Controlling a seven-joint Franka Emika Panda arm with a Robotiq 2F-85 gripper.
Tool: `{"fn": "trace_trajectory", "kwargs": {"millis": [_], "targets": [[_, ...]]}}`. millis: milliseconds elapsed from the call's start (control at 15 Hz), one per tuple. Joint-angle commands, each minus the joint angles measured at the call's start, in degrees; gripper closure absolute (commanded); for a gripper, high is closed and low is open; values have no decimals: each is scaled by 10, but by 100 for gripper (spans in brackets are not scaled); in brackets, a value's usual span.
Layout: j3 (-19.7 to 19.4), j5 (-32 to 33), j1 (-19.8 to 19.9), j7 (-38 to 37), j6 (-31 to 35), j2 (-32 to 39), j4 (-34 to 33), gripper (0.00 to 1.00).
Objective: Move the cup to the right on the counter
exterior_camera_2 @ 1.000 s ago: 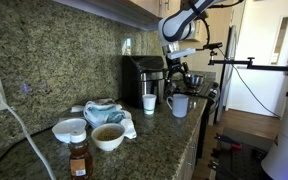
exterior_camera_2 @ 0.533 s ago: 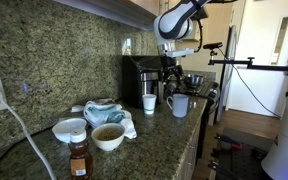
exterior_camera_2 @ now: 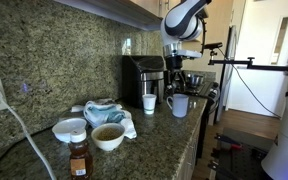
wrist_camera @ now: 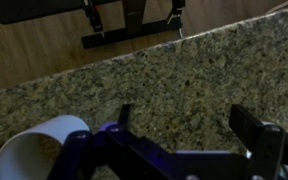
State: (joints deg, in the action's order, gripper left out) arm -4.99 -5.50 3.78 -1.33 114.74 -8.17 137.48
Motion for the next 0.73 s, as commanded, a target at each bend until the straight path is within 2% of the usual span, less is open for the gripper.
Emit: {"fn": "trace_trajectory", "kwargs": {"millis": [0, 67, 133, 667], "targets": [[-5, -39, -4, 83, 14, -40, 60, 0], [-4, -31, -2, 89, 21, -40, 72, 0], [0, -23, 0, 61, 1, -16, 36, 0], [-1, -22, -1, 77, 10, -21, 57, 0]]}}
